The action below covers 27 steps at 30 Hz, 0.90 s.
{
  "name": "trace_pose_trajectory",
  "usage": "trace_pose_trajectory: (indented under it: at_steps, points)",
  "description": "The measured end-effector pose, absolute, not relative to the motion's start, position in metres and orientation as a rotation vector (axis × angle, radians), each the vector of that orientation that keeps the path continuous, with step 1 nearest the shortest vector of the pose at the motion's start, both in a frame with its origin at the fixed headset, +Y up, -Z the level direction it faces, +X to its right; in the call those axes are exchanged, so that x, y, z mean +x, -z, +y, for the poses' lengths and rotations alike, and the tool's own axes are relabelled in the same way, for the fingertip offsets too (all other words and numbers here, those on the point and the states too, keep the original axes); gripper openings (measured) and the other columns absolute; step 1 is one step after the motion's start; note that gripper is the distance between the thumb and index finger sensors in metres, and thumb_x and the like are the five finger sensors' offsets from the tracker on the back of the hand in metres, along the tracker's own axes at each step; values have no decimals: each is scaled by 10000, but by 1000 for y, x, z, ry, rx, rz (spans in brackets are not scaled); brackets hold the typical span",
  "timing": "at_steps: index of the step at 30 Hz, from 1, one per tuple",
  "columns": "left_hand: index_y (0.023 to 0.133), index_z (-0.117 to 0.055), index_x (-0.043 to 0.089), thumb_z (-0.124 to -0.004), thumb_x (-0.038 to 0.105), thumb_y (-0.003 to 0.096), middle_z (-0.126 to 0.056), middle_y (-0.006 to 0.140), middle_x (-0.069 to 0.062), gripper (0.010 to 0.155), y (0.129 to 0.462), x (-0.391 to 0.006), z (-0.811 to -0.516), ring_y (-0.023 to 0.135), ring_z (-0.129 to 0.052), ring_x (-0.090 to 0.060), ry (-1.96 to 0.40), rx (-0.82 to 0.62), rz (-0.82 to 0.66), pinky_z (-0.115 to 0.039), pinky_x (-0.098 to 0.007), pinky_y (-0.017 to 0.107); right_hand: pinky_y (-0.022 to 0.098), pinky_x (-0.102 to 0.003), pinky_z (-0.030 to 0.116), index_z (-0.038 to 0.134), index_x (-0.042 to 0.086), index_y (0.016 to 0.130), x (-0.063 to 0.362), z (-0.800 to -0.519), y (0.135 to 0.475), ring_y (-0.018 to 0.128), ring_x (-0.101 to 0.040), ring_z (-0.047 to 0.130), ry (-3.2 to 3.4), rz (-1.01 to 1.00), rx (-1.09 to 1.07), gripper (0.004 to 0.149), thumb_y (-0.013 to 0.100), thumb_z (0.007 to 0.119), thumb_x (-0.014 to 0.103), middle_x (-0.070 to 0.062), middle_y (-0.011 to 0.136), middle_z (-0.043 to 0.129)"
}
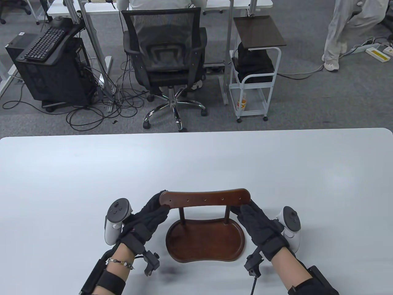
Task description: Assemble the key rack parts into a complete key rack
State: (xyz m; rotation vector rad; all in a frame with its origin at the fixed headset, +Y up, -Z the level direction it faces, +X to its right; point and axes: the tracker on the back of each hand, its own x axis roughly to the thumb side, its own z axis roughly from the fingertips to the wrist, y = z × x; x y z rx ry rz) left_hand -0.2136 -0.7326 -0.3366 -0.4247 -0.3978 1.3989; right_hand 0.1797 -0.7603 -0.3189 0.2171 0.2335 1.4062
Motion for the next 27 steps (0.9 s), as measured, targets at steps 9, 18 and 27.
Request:
trace_pose_trajectory:
  at_steps: [9, 18, 27]
  points:
    - [1163, -304, 173, -637, 505, 599, -371, 1263, -159, 735, 303, -255, -725, 1152, -428, -456, -1241, -360, -317, -390, -702, 748, 678, -657, 365, 453, 55, 1126, 214, -755, 289, 1003, -520, 484, -1505, 158, 106, 651, 615, 642, 412, -236, 1154, 553]
    - [1125, -477, 150, -578, 470, 606, -581, 1190, -183, 618, 288, -276, -712, 1075, -599, -465, -865, -113, -117, -491, -665, 732, 643, -685, 478, 662, 26, 1045, 233, -748, 280, 918, -545, 630, -1875, 20, -35, 556, 595, 662, 352, -266, 1050, 734]
    - [1152, -367, 141, -553, 494, 601, -399, 1244, -183, 680, 282, -263, -713, 1123, -430, -467, -319, -12, -91, -408, -649, 755, 664, -671, 446, 660, 17, 1051, 229, -743, 276, 937, -544, 609, -2456, -64, -53, 562, 599, 661, 352, -274, 1064, 721]
